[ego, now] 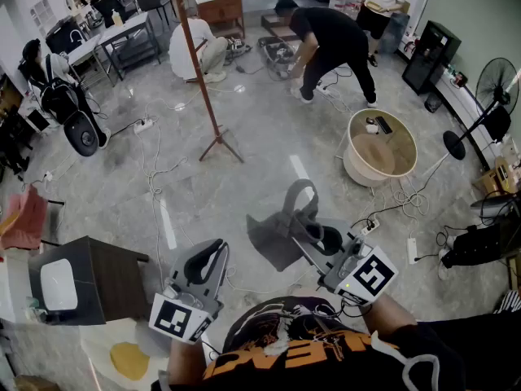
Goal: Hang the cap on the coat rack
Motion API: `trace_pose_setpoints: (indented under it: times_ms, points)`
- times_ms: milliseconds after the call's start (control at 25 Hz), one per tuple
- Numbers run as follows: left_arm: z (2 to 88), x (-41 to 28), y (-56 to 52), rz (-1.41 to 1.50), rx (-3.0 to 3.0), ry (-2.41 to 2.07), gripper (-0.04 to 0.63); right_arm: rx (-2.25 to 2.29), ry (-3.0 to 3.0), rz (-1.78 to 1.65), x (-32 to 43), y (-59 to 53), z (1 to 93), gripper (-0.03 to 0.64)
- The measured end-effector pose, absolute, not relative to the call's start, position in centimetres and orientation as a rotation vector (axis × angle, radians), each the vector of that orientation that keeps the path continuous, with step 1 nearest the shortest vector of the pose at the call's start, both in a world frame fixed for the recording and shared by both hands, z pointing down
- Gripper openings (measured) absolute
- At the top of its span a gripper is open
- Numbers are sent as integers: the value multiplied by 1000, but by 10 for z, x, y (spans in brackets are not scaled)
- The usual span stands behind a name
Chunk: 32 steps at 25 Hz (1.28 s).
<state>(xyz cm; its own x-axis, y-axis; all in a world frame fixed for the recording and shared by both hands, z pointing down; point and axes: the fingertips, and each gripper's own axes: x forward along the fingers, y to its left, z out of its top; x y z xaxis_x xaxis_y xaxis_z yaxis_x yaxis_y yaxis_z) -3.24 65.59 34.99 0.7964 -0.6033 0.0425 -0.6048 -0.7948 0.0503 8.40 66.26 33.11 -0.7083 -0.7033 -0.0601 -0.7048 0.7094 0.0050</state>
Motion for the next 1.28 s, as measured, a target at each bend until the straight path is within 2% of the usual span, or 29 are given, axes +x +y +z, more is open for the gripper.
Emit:
trace_pose_setpoints:
  times_ms: [680,1280]
  points:
    - [352,-11,657,49,2902,-1048,48,-1125,2863,45,111,658,333,40]
    - [353,45,655,87,2909,-1153,48,-1024,2898,88,163,643,326,38]
